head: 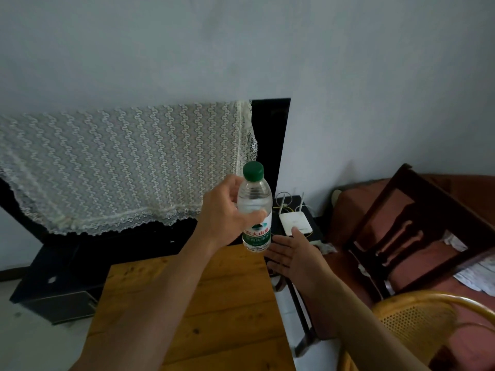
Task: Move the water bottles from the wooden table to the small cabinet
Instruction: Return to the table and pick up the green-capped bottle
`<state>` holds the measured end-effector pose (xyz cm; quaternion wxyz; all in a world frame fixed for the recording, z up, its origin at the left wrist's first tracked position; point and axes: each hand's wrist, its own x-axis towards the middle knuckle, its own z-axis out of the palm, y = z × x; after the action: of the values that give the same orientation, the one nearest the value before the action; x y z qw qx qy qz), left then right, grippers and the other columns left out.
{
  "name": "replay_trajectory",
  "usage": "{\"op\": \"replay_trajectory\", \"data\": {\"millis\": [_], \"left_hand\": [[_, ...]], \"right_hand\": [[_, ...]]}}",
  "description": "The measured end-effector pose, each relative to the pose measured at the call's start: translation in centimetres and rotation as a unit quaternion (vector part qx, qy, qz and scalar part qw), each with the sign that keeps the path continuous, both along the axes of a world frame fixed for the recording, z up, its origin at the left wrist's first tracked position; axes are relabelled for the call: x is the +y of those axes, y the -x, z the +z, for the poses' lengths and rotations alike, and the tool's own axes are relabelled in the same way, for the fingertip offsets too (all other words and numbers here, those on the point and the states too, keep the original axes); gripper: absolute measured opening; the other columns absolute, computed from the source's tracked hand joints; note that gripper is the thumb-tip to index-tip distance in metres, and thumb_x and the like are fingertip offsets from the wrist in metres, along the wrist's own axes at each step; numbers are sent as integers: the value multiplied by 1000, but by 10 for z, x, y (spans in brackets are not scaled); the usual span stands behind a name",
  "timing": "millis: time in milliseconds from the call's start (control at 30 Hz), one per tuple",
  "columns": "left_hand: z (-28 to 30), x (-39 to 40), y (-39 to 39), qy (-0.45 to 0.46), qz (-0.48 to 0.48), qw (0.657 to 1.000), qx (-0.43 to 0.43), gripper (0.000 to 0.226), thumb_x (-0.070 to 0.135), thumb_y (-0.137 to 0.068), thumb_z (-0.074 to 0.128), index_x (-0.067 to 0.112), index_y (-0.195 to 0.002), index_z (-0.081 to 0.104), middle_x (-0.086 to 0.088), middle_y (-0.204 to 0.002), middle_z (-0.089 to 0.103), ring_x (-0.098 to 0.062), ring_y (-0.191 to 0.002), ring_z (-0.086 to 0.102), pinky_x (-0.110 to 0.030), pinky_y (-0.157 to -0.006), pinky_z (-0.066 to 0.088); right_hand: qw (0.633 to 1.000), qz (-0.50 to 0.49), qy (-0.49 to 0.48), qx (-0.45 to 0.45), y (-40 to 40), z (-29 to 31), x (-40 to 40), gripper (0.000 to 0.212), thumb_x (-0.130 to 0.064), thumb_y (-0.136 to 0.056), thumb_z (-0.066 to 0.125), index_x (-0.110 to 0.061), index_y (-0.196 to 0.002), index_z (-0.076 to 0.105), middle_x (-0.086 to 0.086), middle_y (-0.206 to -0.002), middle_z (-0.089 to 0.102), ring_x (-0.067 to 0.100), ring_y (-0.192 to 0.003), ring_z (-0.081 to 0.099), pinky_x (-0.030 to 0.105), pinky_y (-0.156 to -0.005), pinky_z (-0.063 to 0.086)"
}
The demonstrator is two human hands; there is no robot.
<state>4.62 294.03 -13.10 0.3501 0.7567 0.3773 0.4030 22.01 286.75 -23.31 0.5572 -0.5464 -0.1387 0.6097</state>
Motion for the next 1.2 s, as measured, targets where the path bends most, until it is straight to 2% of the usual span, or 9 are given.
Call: {"op": "replay_trajectory", "data": {"millis": [133,267,500,733,900,1033,1200], "left_hand": [[2,-2,9,-6,-8,1000,-15,44,17,-68,88,15,-104,62,11,-91,69,9,-82,64,-8,-64,49],[-1,-5,14,-8,-9,1000,-20,44,20,-67,89,16,-101,62,8,-91,71,3,-80,66,-11,-64,51],[3,-20,22,-5,11,1000,-9,45,24,-66,88,17,-102,61,8,-90,70,2,-80,66,-11,-63,51],[21,-47,19,7,62,998,11,47,25,-66,88,21,-104,62,10,-92,70,5,-80,66,-12,-64,51],[31,-81,7,3,91,996,23,43,19,-67,89,30,-96,59,13,-87,68,10,-77,64,-9,-63,49],[27,-105,0,15,142,989,39,48,24,-65,90,22,-102,60,10,-92,68,8,-79,63,-9,-63,49],[26,-144,-1,13,188,981,50,45,20,-64,90,17,-96,58,13,-85,64,12,-76,60,-6,-62,45]], "right_hand": [[997,-31,20,65,7,1,-6,60,-52,-99,39,-2,-127,56,20,-117,69,33,-109,66,45,-84,54],[995,-43,30,80,14,3,-15,60,-52,-99,38,-2,-128,55,21,-117,69,34,-110,65,44,-84,53],[994,-33,35,101,19,11,-24,63,-54,-98,39,-1,-130,54,23,-120,66,36,-112,63,46,-88,52],[993,11,29,111,15,23,-36,66,-57,-96,41,-1,-129,55,22,-118,67,36,-111,63,46,-94,49],[992,55,19,113,3,27,-52,66,-58,-97,38,-1,-127,55,23,-116,68,37,-110,63,45,-93,49],[986,98,27,129,-6,22,-62,68,-60,-95,40,-2,-128,55,22,-118,68,36,-111,64,43,-91,49],[981,148,43,115,-1,19,-78,68,-61,-94,41,-2,-124,58,22,-117,68,36,-110,64,42,-83,50]]}}
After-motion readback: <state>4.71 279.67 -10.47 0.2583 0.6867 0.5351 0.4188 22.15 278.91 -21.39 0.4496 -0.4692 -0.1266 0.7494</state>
